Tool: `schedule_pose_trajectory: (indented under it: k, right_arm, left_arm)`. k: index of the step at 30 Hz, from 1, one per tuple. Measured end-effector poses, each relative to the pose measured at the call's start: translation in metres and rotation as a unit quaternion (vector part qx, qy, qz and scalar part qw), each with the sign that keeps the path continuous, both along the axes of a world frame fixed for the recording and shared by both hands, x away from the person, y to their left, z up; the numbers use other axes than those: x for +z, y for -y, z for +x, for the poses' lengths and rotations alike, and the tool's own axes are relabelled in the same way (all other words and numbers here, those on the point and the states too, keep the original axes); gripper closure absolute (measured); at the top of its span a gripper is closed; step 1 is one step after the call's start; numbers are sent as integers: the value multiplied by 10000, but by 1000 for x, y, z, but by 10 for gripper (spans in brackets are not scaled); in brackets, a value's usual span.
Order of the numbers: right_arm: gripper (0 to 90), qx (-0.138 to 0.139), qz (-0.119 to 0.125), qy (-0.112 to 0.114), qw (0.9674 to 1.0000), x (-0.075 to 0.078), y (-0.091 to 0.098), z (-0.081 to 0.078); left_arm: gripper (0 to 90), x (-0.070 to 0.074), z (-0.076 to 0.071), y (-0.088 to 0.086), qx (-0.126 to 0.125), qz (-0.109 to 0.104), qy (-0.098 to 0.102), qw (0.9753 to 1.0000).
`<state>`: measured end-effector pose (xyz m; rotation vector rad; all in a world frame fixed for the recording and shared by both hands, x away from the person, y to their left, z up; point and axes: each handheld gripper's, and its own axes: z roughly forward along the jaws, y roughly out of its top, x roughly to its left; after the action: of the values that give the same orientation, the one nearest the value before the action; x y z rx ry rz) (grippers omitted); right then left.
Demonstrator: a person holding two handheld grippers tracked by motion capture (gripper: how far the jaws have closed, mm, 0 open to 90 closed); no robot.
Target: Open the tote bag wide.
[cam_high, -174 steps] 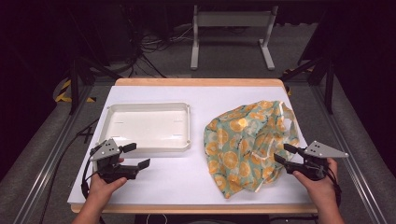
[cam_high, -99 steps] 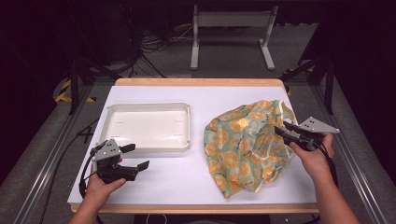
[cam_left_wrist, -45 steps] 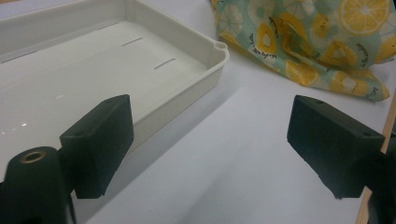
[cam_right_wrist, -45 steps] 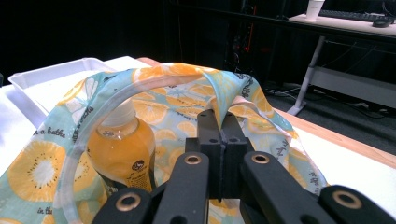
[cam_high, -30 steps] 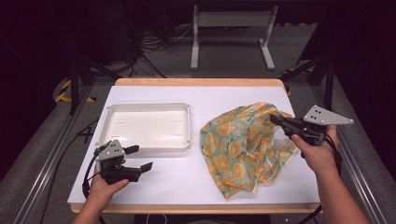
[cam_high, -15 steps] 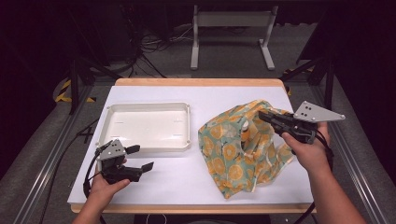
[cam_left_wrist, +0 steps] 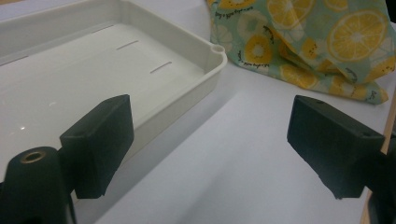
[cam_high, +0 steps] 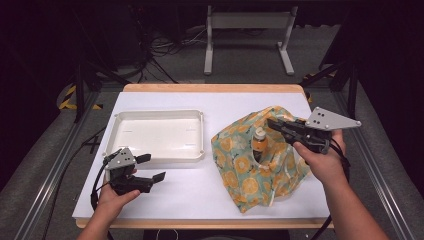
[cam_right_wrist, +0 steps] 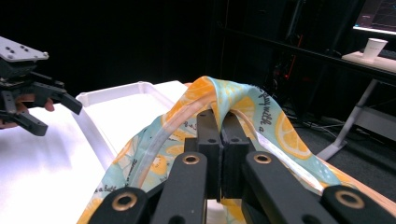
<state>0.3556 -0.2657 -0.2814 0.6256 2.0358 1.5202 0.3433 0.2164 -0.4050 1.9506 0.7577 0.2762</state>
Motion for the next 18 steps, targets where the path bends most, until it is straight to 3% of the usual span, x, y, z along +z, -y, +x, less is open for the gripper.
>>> schedule_pose_trajectory:
  k: [4,13,18]
  right_arm:
    - [898,39,-11,-4,10000,1,-5,-1]
    - [898,186,12,7,9998,5,-14,-4]
    - [898,248,27,14,9997,8,-18,-5]
  left_arm:
    - [152,6,5,1,18,-148,-3,9999]
    - [153,18,9,10,-68,-88,89,9999]
    - [153,24,11,17,-147,-154,125,9997]
